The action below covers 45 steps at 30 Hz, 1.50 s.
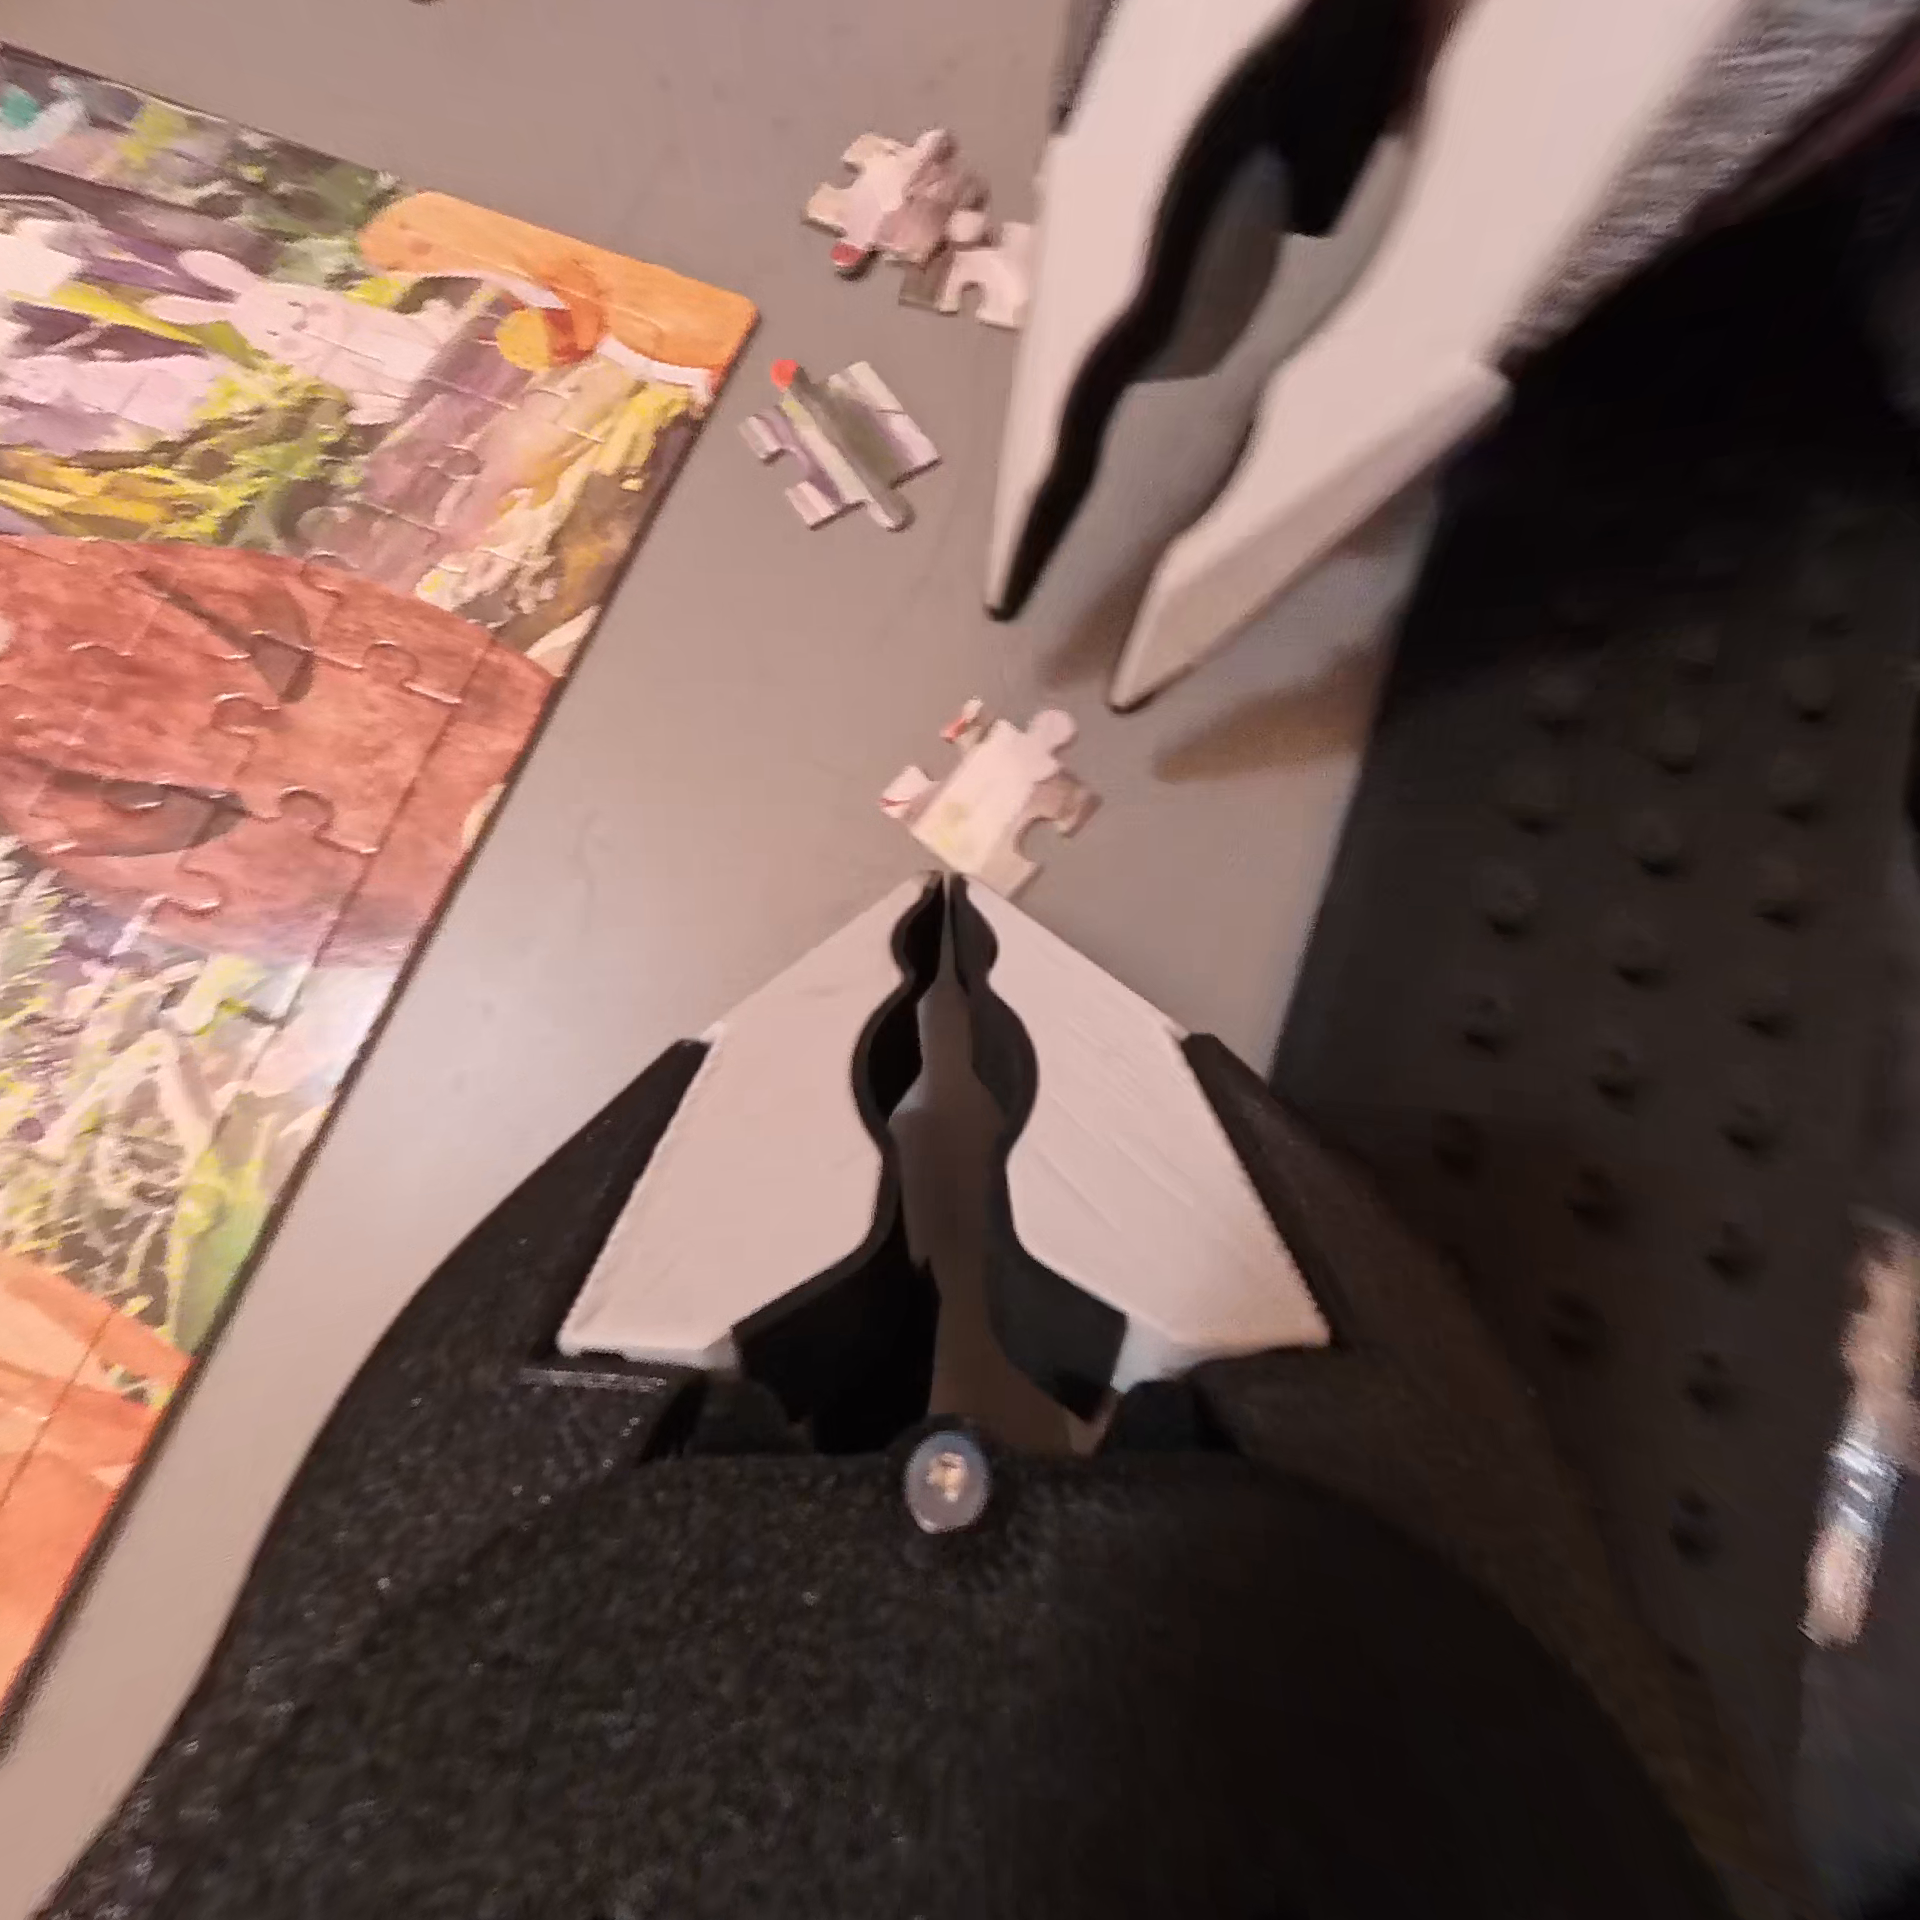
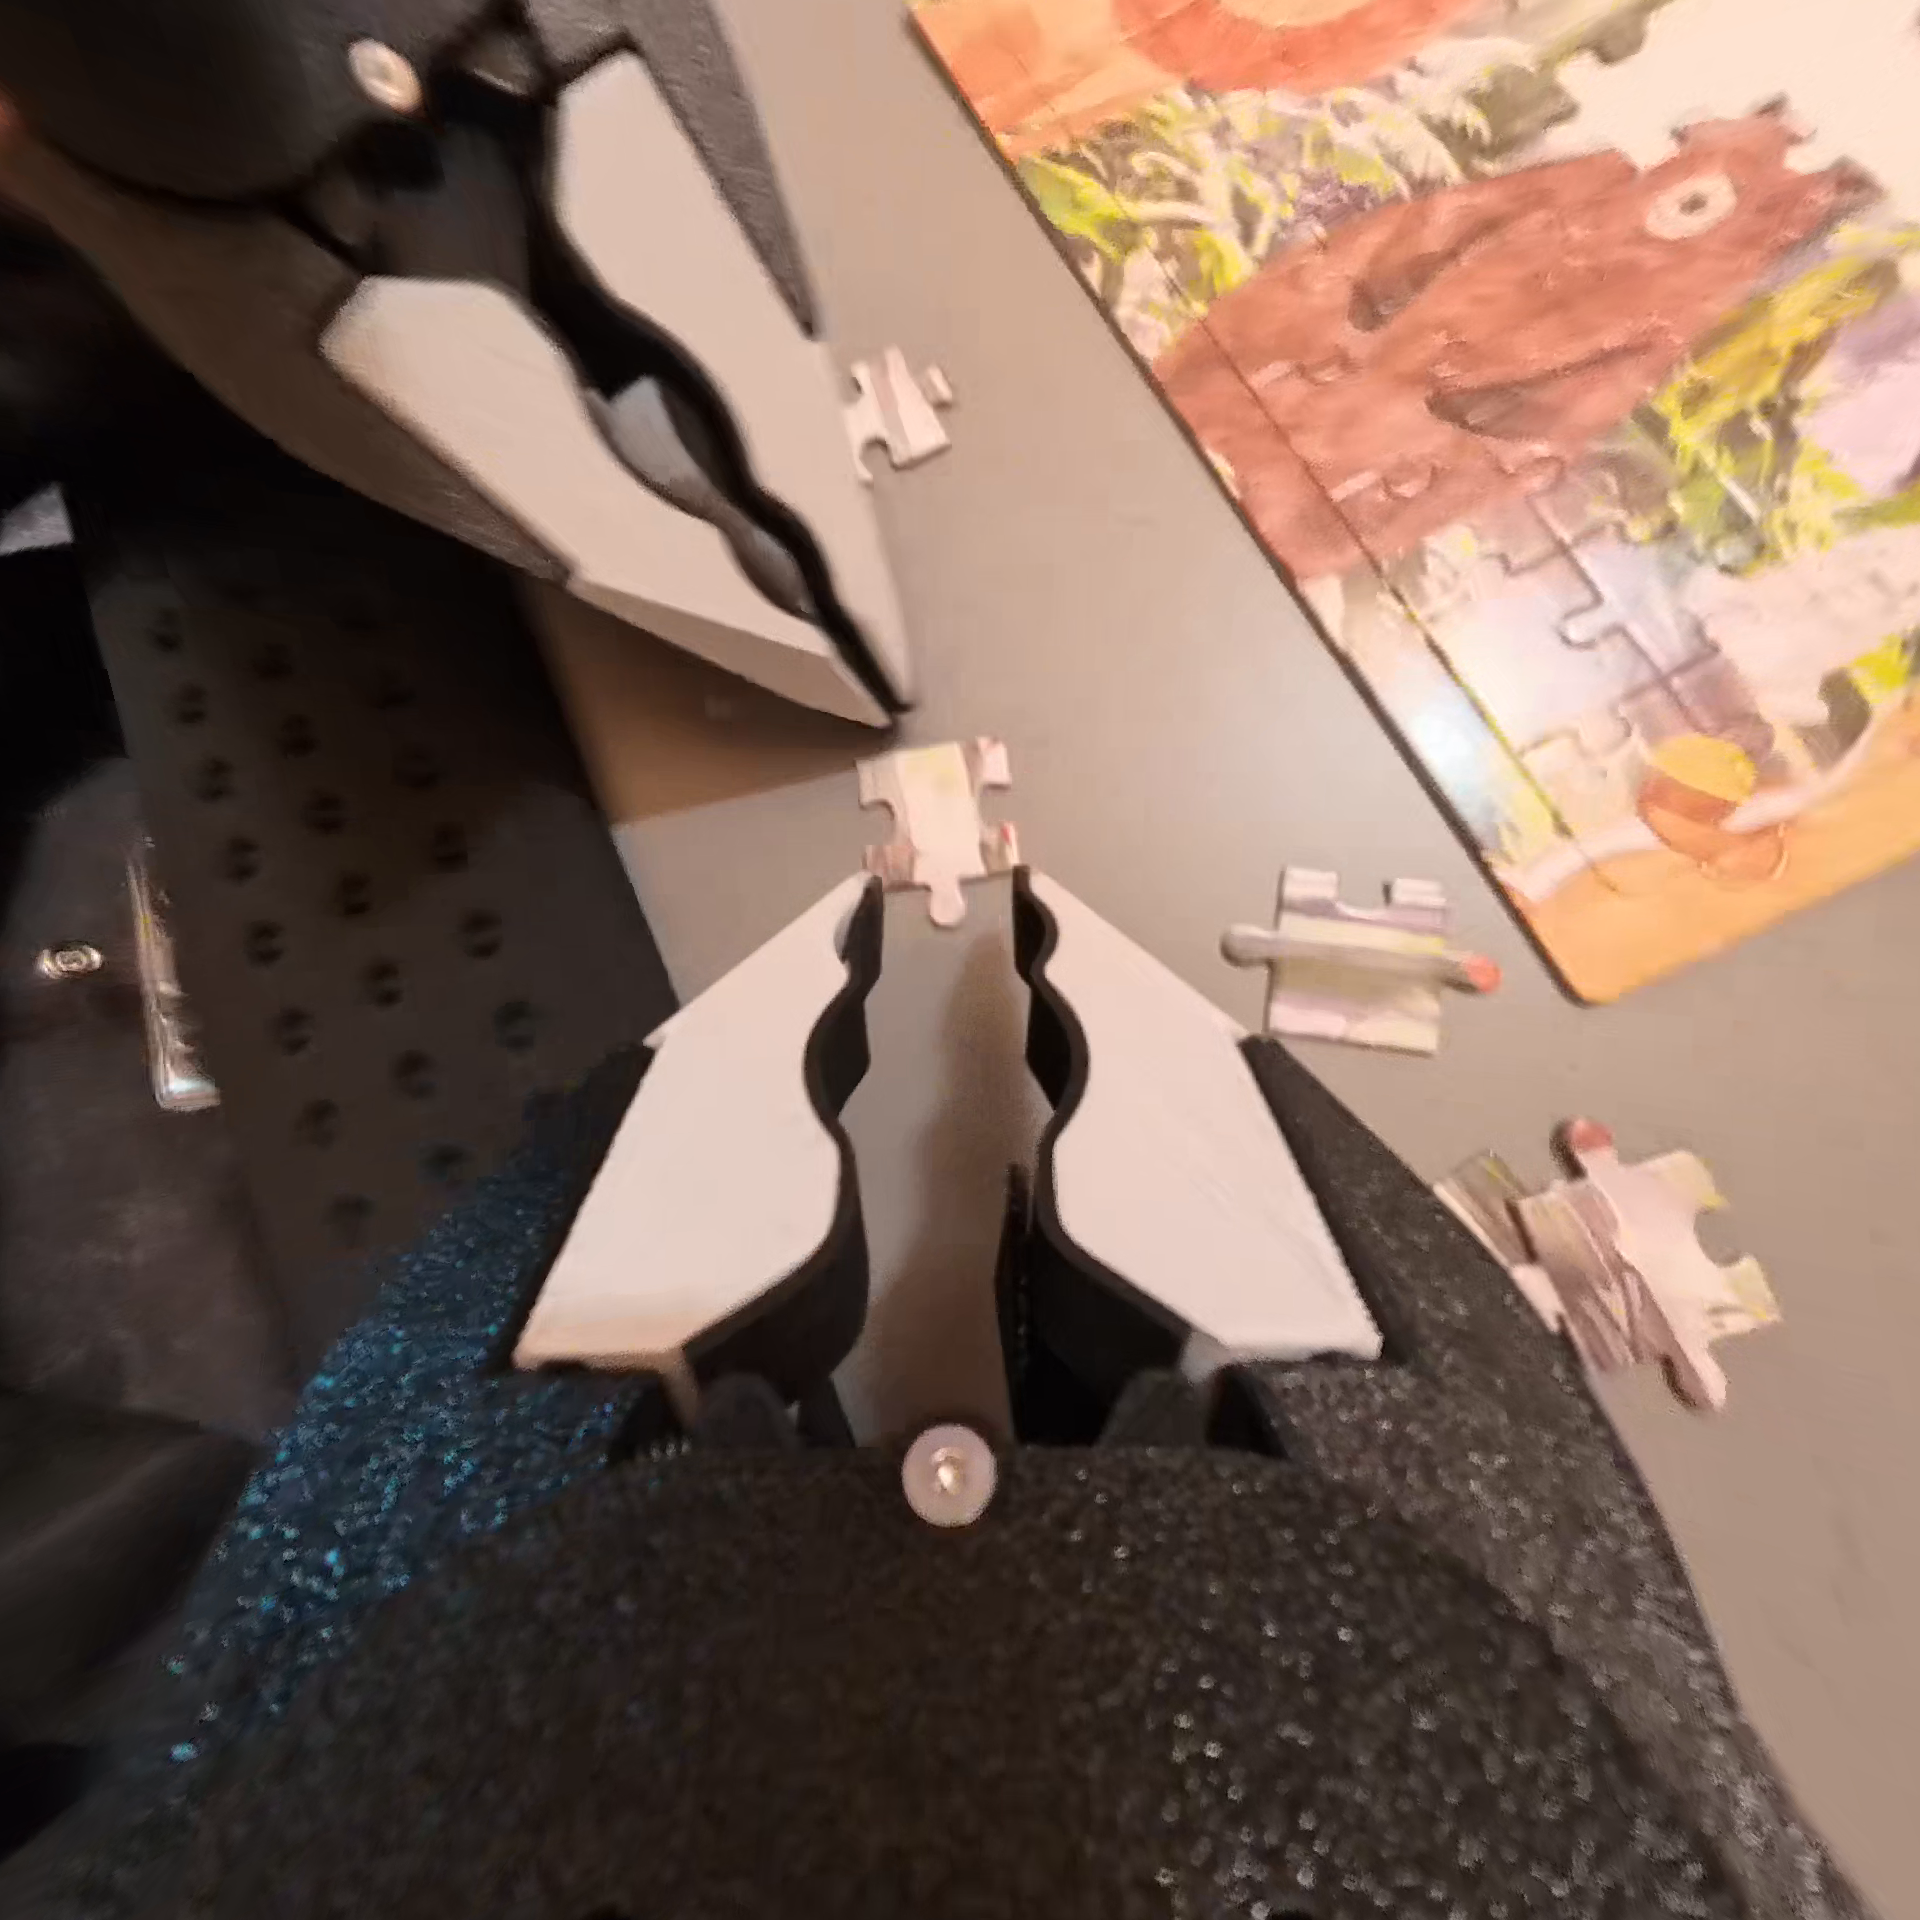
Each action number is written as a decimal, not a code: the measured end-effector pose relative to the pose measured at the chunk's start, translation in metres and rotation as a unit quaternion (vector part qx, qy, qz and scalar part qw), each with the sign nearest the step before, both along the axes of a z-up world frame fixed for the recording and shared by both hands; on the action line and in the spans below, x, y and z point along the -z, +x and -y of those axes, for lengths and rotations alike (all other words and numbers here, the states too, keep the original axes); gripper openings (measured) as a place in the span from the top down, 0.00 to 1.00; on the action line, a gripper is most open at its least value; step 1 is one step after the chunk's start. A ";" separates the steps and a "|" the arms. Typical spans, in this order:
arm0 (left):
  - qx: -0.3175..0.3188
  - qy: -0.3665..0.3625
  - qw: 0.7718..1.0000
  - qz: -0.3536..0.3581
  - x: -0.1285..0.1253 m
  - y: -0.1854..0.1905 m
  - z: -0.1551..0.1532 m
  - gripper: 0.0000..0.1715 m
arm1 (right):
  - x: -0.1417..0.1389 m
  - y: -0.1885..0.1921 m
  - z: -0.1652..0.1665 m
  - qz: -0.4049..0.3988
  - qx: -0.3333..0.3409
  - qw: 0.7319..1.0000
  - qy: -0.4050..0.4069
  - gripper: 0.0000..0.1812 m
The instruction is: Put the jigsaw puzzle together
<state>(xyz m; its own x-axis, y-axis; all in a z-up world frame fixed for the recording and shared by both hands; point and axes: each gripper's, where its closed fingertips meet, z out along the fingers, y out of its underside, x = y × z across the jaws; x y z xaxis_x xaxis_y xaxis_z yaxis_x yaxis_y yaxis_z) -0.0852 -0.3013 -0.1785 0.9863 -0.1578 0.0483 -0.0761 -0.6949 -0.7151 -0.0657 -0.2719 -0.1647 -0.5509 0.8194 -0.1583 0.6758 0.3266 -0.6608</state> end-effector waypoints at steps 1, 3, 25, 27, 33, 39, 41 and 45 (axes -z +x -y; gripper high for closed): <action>0.017 -0.002 1.000 0.012 0.000 0.007 0.002 1.00 | 0.005 0.002 -0.003 0.012 0.002 1.000 -0.006 0.86; 0.036 -0.011 0.999 0.003 0.004 0.014 0.004 0.99 | 0.017 0.003 -0.006 0.033 0.005 0.999 -0.001 0.85; -0.007 0.002 1.000 -0.007 0.005 0.005 -0.015 0.79 | -0.018 -0.020 -0.026 -0.096 0.051 0.990 -0.091 0.86; -0.007 -0.002 1.000 -0.009 0.005 0.005 -0.015 0.80 | -0.019 -0.019 -0.024 -0.098 0.045 0.989 -0.096 0.85; 0.027 -0.020 0.999 -0.016 0.005 0.008 -0.013 0.83 | -0.029 -0.018 -0.024 -0.116 0.043 0.985 -0.121 0.85; 0.059 -0.047 0.994 -0.078 -0.002 -0.012 -0.009 0.83 | -0.037 -0.017 -0.025 -0.130 0.042 0.980 -0.143 0.85; 0.053 -0.051 0.990 -0.118 -0.014 -0.035 -0.007 0.83 | -0.036 -0.016 -0.024 -0.129 0.040 0.981 -0.141 0.85; 0.035 -0.071 0.975 -0.209 -0.046 -0.112 -0.007 0.82 | -0.035 -0.016 -0.022 -0.125 0.035 0.982 -0.139 0.85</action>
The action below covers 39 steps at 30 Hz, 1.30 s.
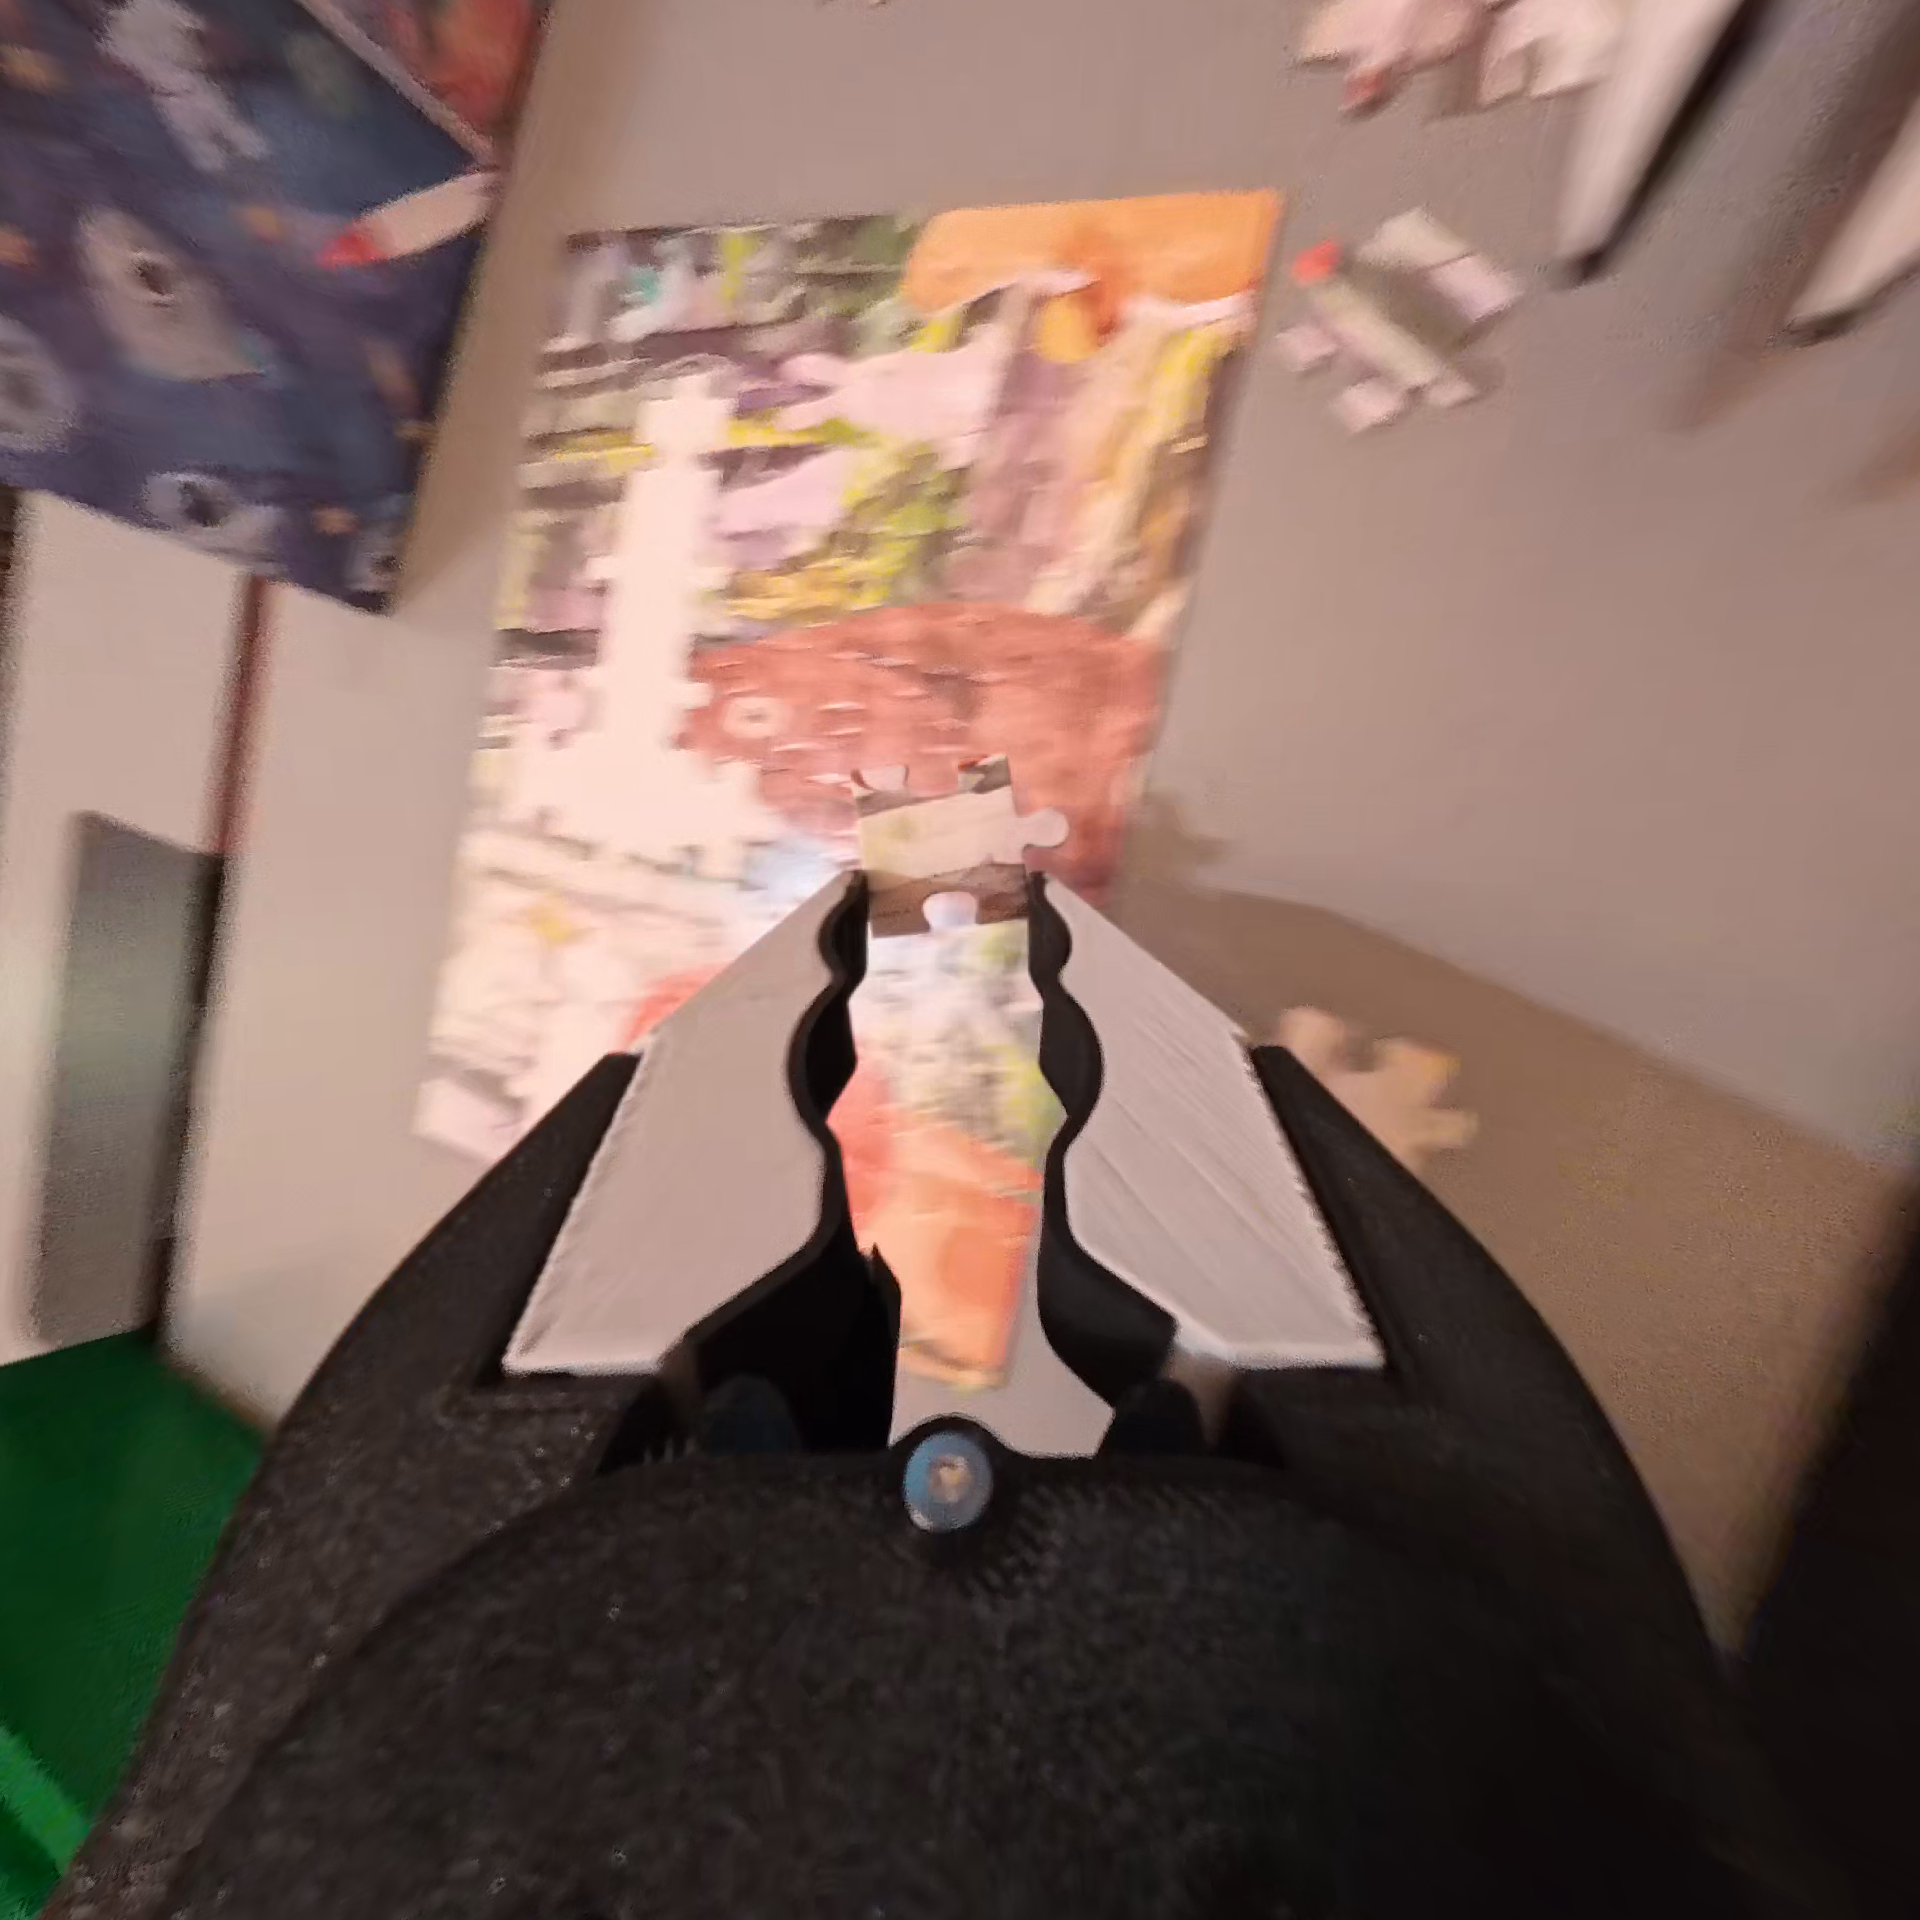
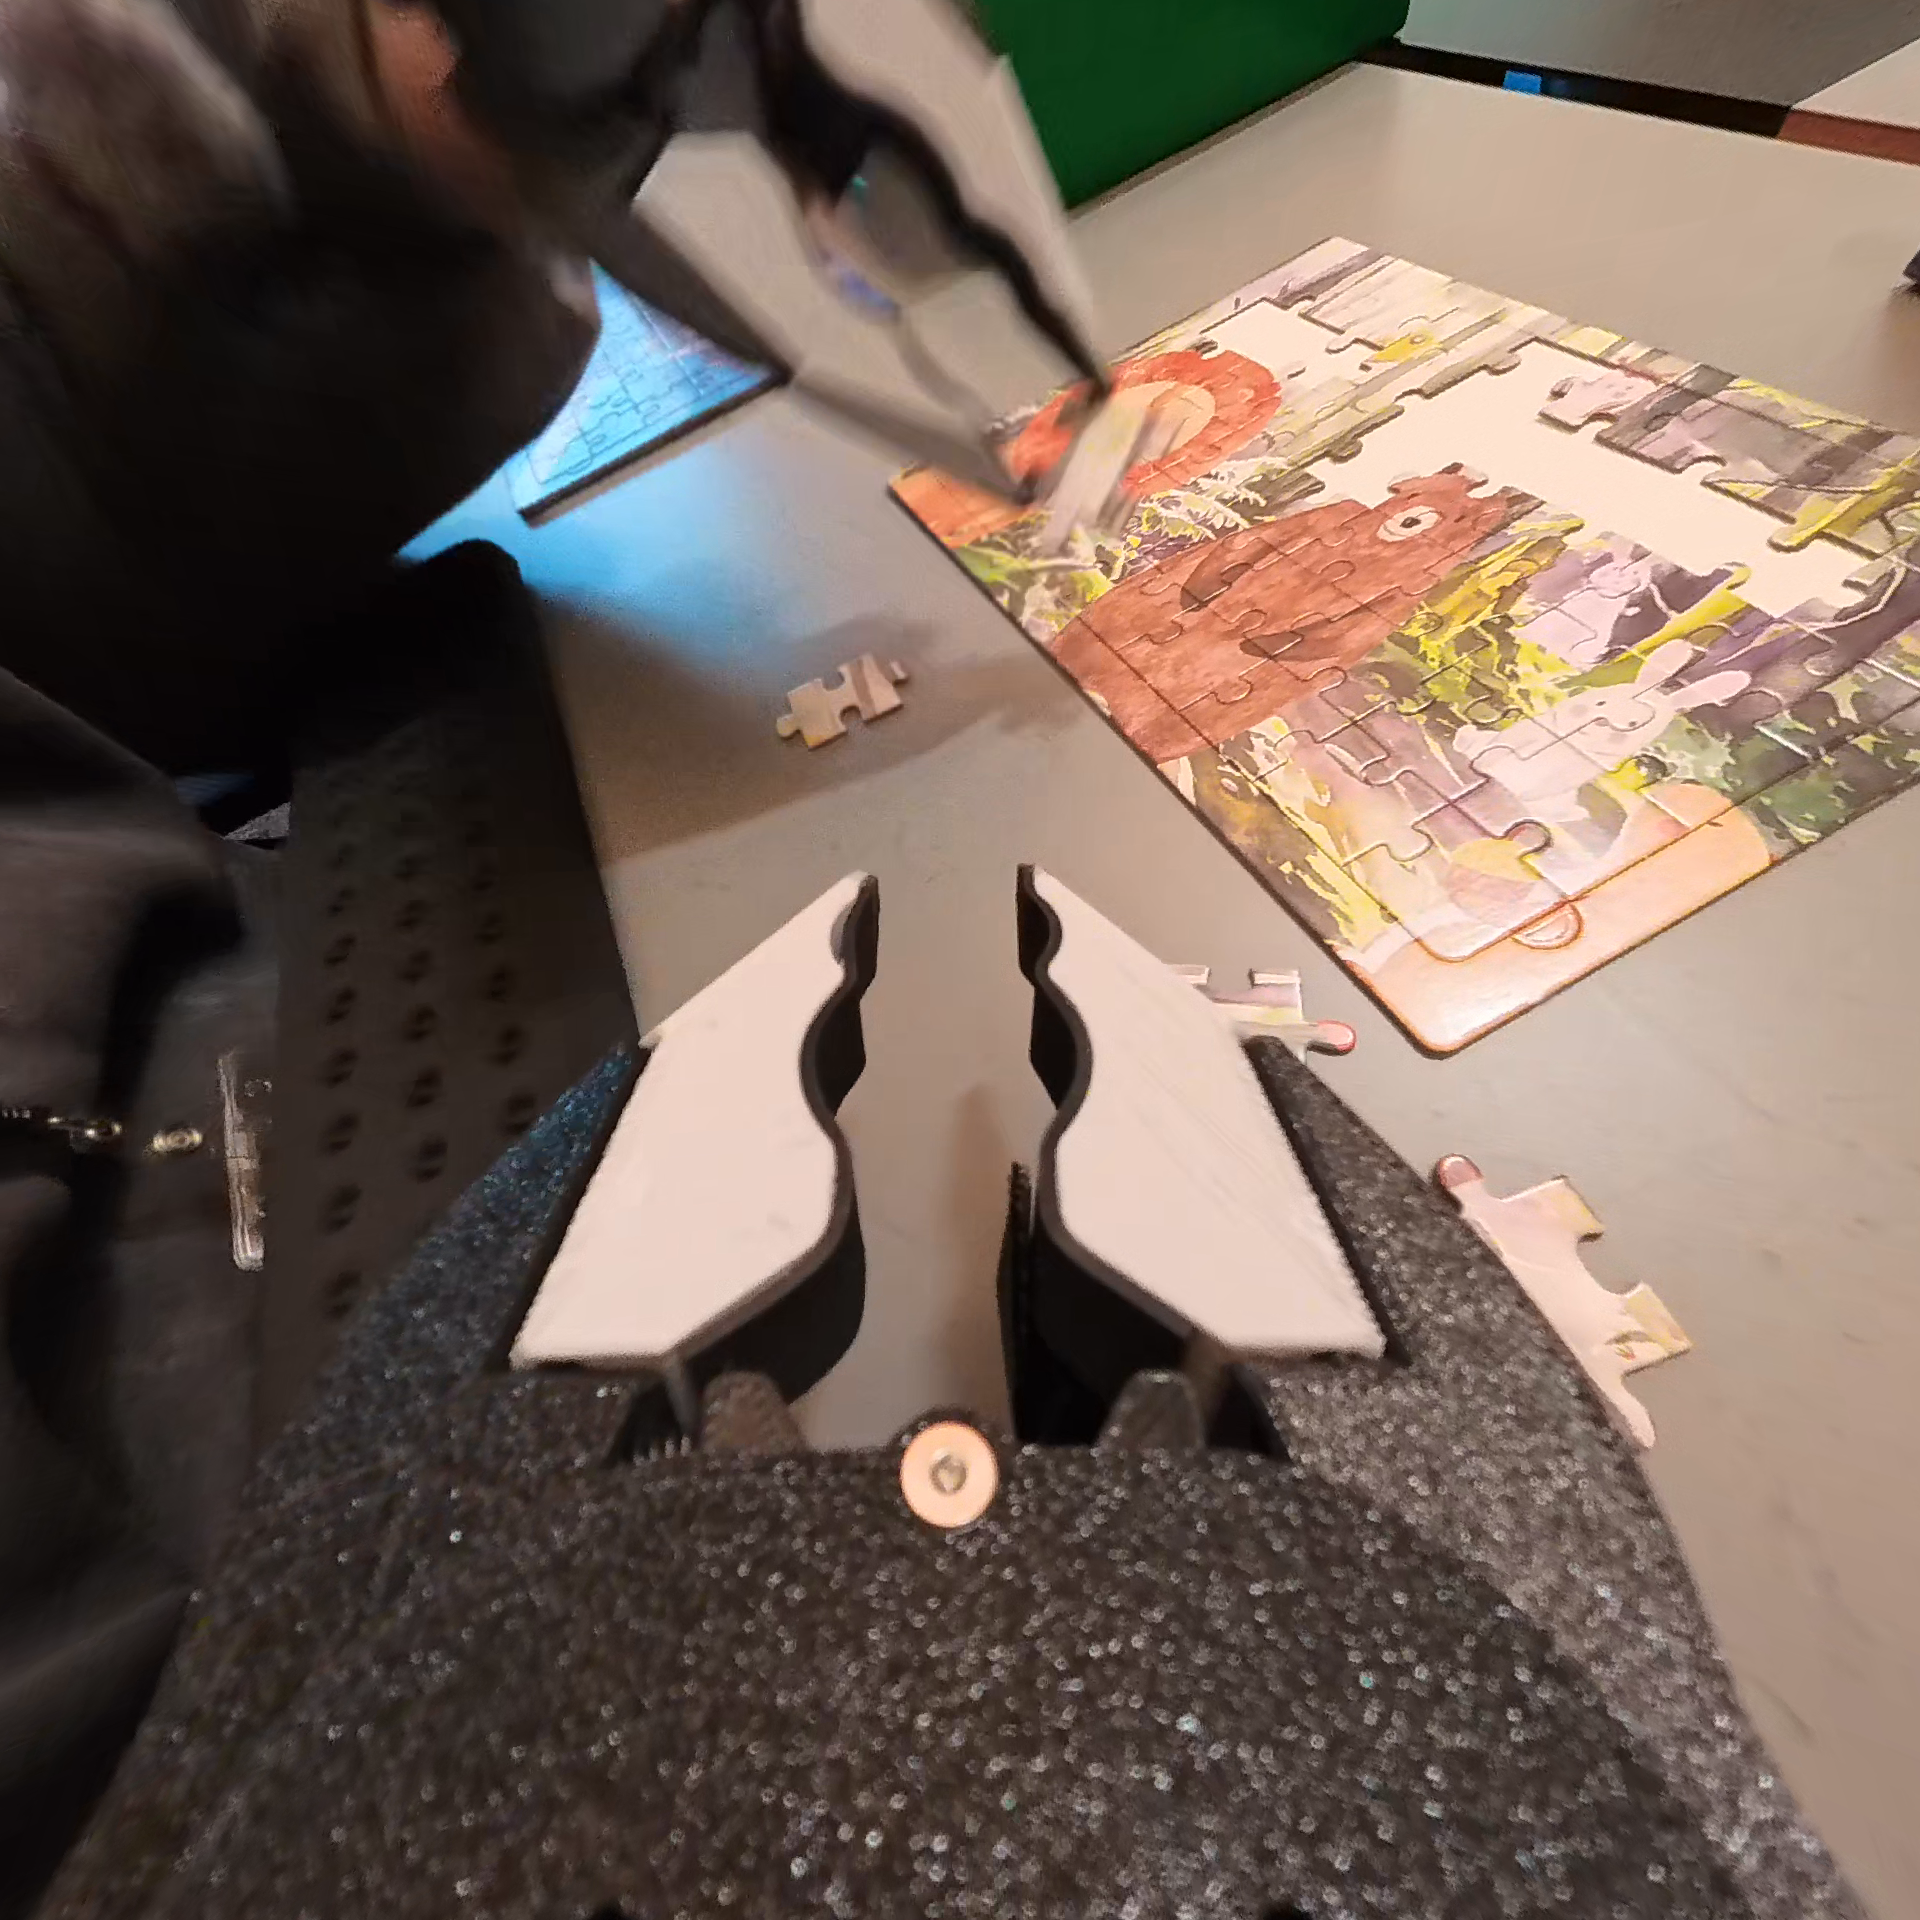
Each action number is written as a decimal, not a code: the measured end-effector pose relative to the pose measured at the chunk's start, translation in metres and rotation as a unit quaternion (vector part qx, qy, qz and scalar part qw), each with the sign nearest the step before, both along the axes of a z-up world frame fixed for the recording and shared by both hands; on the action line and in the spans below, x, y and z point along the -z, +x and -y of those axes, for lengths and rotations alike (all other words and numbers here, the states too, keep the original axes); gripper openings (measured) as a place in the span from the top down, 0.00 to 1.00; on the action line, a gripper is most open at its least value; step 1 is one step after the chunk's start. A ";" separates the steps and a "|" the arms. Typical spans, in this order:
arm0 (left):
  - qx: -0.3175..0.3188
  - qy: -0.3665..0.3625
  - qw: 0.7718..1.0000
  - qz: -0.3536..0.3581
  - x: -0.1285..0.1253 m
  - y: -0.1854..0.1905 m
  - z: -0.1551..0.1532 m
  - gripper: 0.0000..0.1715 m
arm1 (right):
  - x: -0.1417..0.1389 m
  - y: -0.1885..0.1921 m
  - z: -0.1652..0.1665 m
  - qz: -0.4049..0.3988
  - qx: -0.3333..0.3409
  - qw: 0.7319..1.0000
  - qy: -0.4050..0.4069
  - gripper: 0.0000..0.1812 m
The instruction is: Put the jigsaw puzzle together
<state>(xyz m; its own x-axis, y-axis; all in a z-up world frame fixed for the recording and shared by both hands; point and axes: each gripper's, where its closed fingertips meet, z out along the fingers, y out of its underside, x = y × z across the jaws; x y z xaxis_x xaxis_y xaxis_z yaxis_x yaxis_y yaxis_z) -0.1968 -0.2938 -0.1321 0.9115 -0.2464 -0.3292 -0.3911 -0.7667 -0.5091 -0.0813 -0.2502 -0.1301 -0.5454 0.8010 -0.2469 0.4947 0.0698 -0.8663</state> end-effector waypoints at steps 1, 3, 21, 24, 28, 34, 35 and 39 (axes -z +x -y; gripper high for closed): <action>0.001 -0.004 1.000 -0.022 -0.007 -0.022 -0.004 0.82 | 0.000 0.000 0.000 0.000 -0.002 1.000 -0.001 0.85; 0.009 -0.015 0.999 -0.032 -0.012 -0.062 -0.016 0.82 | -0.001 0.001 0.001 -0.001 -0.003 1.000 -0.003 0.85; 0.158 -0.141 0.974 0.076 0.045 -0.152 -0.073 0.82 | 0.000 0.000 0.001 0.011 -0.010 1.000 -0.026 0.85; 0.157 -0.151 0.974 0.067 0.051 -0.152 -0.071 0.78 | 0.001 0.000 0.001 0.016 -0.012 0.999 -0.028 0.84; 0.150 -0.130 0.977 0.073 0.042 -0.150 -0.073 0.75 | 0.001 0.001 0.002 0.016 -0.014 0.999 -0.028 0.84; 0.121 -0.123 0.978 0.114 0.036 -0.144 -0.079 1.00 | 0.004 0.001 0.003 0.024 -0.016 0.999 -0.025 0.84; 0.120 -0.133 0.979 0.100 0.042 -0.146 -0.078 1.00 | 0.004 0.001 0.003 0.023 -0.016 0.999 -0.024 0.84; 0.111 -0.142 0.979 0.094 0.052 -0.144 -0.080 1.00 | 0.004 0.001 0.002 0.023 -0.014 0.999 -0.025 0.84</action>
